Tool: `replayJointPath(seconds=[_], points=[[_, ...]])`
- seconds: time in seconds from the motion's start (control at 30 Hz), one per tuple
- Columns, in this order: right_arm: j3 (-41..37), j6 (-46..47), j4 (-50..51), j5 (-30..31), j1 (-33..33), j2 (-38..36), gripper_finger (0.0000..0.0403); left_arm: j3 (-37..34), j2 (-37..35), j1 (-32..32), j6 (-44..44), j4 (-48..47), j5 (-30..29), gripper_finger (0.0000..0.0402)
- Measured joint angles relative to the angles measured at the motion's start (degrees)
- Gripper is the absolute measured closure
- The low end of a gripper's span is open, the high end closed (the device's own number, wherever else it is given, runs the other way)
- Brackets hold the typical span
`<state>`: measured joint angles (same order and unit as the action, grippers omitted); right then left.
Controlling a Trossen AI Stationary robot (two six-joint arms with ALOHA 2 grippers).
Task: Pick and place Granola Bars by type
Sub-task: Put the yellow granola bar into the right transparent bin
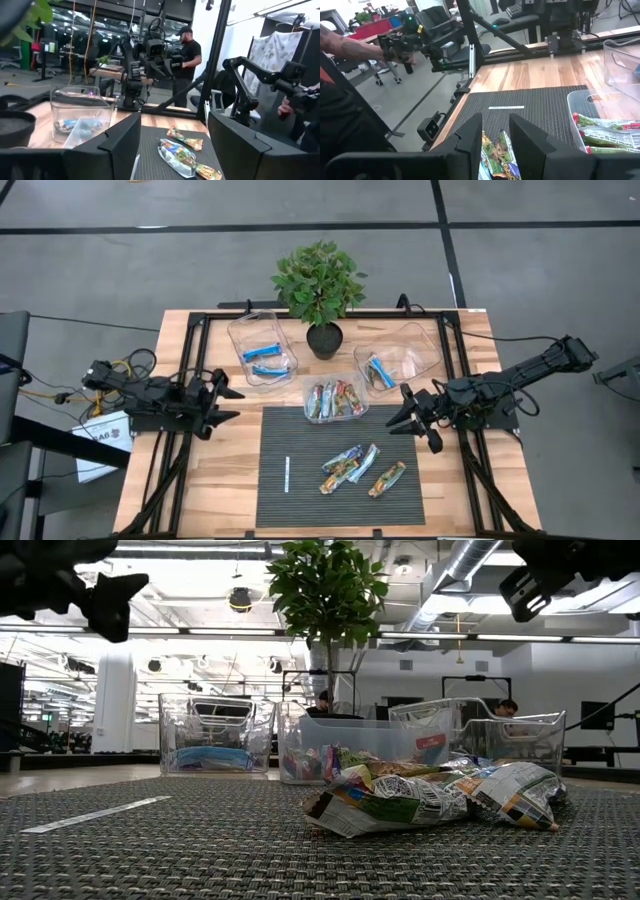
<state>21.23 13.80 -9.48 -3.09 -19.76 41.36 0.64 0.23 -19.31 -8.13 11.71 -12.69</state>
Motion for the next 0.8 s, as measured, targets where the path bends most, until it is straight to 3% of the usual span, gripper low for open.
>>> replayJointPath(seconds=[0.23,0.57,0.8], points=[[0.00,-0.15,0.01,0.00,0.01,0.00,0.0313,-0.01,-0.02,0.00,-0.88,-3.30,2.77,0.0178],[0.00,1.07,0.01,-0.02,0.01,0.00,0.0313,-0.04,0.00,0.00,-4.93,-9.61,13.69,0.0178],[0.00,6.26,0.01,0.00,0.01,0.00,0.0313,-0.07,0.01,0.00,-4.92,-9.53,14.60,0.0178]])
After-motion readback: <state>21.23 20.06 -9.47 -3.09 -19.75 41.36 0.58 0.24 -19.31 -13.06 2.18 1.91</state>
